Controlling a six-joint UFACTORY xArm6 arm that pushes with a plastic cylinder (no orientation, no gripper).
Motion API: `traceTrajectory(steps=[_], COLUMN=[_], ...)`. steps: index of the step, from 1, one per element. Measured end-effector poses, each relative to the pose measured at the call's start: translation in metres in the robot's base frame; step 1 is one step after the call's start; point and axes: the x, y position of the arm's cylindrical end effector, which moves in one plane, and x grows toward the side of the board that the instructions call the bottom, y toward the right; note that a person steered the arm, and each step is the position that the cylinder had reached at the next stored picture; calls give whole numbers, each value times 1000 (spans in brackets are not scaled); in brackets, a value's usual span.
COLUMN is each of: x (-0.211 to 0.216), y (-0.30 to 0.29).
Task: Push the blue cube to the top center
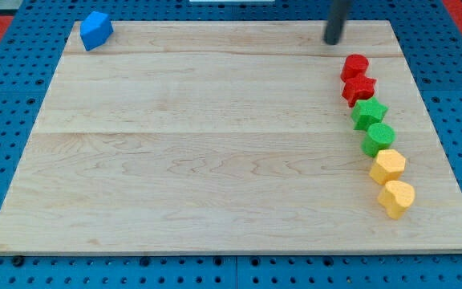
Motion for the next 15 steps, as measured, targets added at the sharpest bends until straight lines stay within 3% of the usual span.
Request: traceTrajectory(steps=[2,4,5,6,7,9,12,15], x=[52,51,46,36,-10,-57,-45,-19], y=[-205,-412,-433,-432,-428,-429,-367,-242])
